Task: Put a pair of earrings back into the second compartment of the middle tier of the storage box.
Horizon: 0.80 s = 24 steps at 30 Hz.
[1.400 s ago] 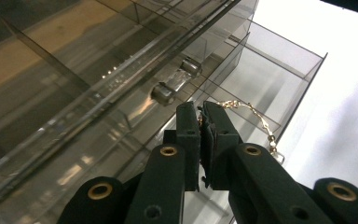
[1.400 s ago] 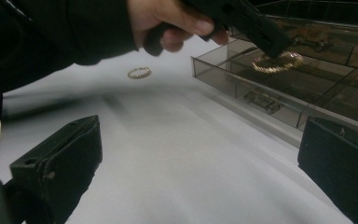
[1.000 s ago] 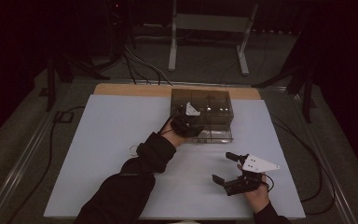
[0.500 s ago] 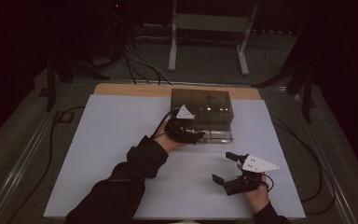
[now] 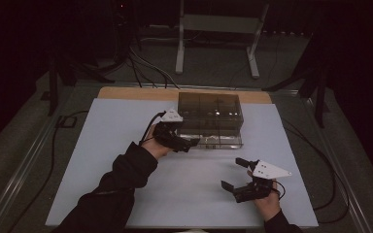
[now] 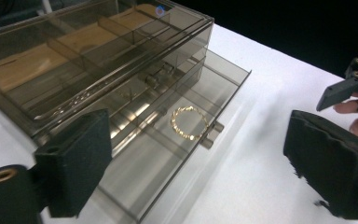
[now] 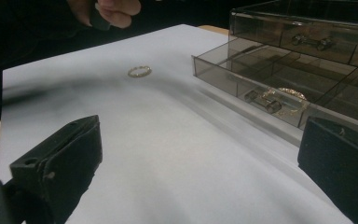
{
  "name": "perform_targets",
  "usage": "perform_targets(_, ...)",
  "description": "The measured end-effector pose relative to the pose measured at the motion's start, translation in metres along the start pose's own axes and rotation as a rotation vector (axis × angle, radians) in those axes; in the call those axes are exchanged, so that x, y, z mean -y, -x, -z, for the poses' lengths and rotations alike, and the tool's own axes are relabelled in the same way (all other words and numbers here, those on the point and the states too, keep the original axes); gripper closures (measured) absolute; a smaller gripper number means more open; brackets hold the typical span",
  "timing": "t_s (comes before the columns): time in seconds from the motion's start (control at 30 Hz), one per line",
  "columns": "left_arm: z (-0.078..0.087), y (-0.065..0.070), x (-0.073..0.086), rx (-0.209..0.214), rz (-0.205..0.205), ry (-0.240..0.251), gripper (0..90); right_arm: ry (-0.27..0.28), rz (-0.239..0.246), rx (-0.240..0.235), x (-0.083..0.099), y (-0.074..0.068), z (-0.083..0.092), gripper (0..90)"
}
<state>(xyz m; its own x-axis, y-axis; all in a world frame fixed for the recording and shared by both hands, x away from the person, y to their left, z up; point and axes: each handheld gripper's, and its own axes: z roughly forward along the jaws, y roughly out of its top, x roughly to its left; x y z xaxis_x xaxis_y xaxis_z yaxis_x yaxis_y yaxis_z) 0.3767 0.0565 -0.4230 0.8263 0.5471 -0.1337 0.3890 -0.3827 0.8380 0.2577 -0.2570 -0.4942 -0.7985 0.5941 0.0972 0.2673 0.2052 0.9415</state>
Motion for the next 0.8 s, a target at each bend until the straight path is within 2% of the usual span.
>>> perform_targets(0.07,0.006,-0.003,0.002,0.005,0.008,0.001,2.4,-0.002,0.003,0.000,0.000,0.000,0.000,0.0)
perform_targets(0.3,0.025,-0.015,0.011,-0.002,0.055,0.026,1.4,-0.002,-0.003,0.000,0.000,0.000,-0.001,0.0)
perform_targets(0.43,0.036,-0.021,0.018,-0.025,0.048,0.021,1.5,-0.004,0.000,0.002,0.000,0.000,-0.001,0.0)
perform_targets(0.5,0.043,-0.025,0.024,-0.022,0.061,0.033,1.5,-0.002,-0.002,0.001,0.000,0.000,-0.001,0.0)
perform_targets(0.57,0.047,-0.027,0.027,-0.043,0.055,0.035,1.5,-0.003,0.001,0.002,0.000,0.000,-0.001,0.0)
perform_targets(0.8,0.061,-0.035,0.038,-0.071,0.073,0.054,1.7,-0.005,0.003,0.004,0.000,0.000,-0.001,0.0)
